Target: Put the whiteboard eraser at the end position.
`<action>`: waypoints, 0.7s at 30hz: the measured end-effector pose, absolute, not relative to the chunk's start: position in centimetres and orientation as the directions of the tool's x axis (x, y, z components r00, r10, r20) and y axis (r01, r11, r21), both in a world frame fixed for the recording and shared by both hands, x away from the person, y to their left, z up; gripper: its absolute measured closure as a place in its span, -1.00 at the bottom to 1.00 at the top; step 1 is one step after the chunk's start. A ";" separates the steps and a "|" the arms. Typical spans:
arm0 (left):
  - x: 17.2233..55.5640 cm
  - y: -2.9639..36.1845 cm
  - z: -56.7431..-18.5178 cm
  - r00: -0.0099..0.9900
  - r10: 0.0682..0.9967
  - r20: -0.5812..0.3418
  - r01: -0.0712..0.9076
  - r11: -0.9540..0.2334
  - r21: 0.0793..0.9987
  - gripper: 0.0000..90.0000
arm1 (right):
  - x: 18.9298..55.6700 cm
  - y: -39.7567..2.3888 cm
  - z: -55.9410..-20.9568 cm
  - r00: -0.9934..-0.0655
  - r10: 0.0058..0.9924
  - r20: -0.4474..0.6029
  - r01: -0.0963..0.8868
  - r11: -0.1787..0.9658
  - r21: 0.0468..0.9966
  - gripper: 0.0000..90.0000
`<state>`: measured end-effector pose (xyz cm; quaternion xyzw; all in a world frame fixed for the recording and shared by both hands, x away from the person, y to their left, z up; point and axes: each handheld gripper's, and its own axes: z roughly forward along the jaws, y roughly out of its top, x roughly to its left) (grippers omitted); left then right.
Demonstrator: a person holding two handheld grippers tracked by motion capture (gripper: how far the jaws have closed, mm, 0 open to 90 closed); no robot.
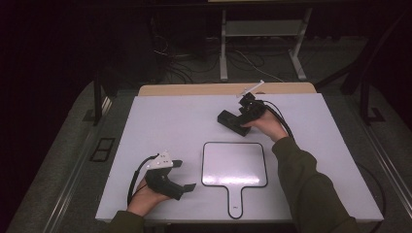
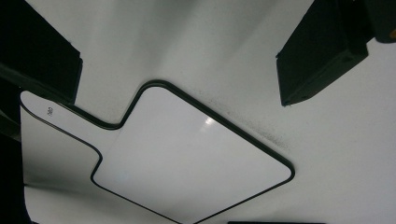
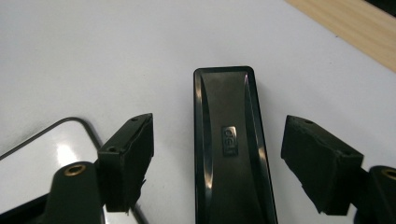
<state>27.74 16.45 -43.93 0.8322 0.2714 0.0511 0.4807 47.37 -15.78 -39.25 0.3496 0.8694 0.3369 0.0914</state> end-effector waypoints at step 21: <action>27.6 16.6 -43.9 0.847 0.499 -0.183 0.408 -0.389 0.826 -1.00 | 40.0 -19.4 -39.4 -0.740 0.668 0.086 0.499 0.458 0.736 -0.57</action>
